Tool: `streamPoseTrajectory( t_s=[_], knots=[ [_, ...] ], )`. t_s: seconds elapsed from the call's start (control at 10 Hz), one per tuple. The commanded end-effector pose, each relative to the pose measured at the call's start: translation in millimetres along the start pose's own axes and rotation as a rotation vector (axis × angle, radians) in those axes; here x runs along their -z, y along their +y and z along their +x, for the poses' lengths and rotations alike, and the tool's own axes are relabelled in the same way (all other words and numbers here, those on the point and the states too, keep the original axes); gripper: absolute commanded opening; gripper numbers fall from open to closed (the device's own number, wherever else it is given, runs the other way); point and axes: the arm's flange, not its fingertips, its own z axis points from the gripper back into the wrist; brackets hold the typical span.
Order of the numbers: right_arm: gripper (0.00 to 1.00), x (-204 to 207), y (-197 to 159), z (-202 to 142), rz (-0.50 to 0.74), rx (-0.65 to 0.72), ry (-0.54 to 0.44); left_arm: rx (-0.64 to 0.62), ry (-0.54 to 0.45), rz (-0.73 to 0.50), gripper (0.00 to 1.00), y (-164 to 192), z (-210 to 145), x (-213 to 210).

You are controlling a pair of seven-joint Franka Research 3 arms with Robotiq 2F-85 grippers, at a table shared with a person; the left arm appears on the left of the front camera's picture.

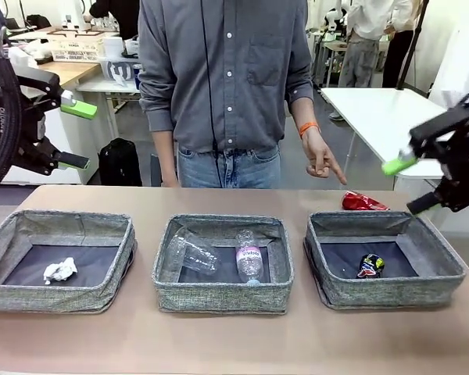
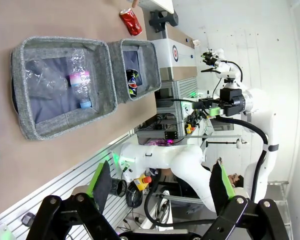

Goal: Sort the waste into the appropriate baskets.
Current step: Pick up the waste item pointed out by the person.

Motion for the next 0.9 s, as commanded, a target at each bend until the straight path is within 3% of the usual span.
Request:
streamPoseTrajectory(
  t_s=[0.0,0.1,0.2,0.4,0.5,0.6,0.7,0.8],
  knots=[
    [1.0,5,-2,20,-0.975,-0.457,-0.08,0.012,-0.006,-0.021,1.0,-1,0,1],
    [1.0,6,-8,34,-1.122,-0.642,-0.14,0.012,-0.006,-0.021,1.0,-1,0,1],
    [1.0,1,-14,44,-1.024,-0.764,-0.199,0.012,-0.006,-0.021,1.0,-1,0,1],
    [1.0,-17,-2,38,-0.906,-0.595,-0.38,0.012,-0.006,-0.021,1.0,-1,0,1],
    [1.0,4,-4,39,-0.58,-0.363,0.064,0.012,-0.006,-0.021,1.0,-1,0,1],
    [1.0,4,-4,39,-0.58,-0.363,0.064,0.012,-0.006,-0.021,1.0,-1,0,1],
    [1.0,-10,4,45,-0.699,-0.466,-0.02,0.012,-0.006,-0.021,1.0,-1,0,1],
    [1.0,-15,-12,75,-0.702,-0.455,-0.06,0.012,-0.006,-0.021,1.0,-1,0,1]
  ],
)
